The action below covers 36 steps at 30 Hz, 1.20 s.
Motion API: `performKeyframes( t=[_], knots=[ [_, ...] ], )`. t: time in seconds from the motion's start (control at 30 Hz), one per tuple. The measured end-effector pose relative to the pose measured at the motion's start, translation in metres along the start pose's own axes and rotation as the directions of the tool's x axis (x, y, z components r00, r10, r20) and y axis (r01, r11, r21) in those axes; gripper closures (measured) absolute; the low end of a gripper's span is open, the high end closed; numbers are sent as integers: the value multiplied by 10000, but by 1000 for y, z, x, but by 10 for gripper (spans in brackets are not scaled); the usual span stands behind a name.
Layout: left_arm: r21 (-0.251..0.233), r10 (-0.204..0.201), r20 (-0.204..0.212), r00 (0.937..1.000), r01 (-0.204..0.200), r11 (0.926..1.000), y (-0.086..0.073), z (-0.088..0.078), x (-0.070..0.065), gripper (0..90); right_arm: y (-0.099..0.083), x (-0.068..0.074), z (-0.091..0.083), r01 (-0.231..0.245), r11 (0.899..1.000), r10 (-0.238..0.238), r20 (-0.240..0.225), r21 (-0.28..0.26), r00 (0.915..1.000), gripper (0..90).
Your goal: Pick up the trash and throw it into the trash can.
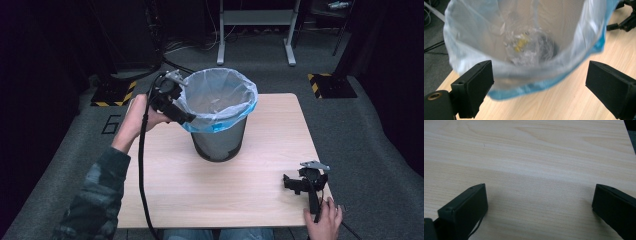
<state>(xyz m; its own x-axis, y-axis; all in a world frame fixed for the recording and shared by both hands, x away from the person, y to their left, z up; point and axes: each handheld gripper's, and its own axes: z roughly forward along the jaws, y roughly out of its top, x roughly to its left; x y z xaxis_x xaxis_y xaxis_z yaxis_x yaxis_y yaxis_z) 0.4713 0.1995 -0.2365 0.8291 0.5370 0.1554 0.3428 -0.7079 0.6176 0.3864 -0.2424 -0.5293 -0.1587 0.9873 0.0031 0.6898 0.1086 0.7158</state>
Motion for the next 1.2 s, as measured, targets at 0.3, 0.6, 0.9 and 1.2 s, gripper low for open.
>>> performKeyframes(
  t=[0.3, 0.6, 0.9, 1.2],
  knots=[
    [5, -706, -221, 9973, 706, 9975, -70, 12, 0, 48, 0, 0, 0, 6, 10000, -6, -2, 2, 10000, 0],
    [78, -1268, -501, 9907, 1274, 9918, -125, 32, 2, 45, 0, 0, 0, -1, 10000, 1, -1, 1, 10000, 0],
    [247, -2308, -606, 9711, 2326, 9723, -199, 56, -7, 53, 0, 0, 0, 2, 10000, -1, -14, 11, 10000, 0],
    [322, -3163, -875, 9446, 3201, 9468, -256, 78, -16, 23, 0, 0, 0, -2, 10000, 2, 0, 0, 10000, 0]
  ],
)
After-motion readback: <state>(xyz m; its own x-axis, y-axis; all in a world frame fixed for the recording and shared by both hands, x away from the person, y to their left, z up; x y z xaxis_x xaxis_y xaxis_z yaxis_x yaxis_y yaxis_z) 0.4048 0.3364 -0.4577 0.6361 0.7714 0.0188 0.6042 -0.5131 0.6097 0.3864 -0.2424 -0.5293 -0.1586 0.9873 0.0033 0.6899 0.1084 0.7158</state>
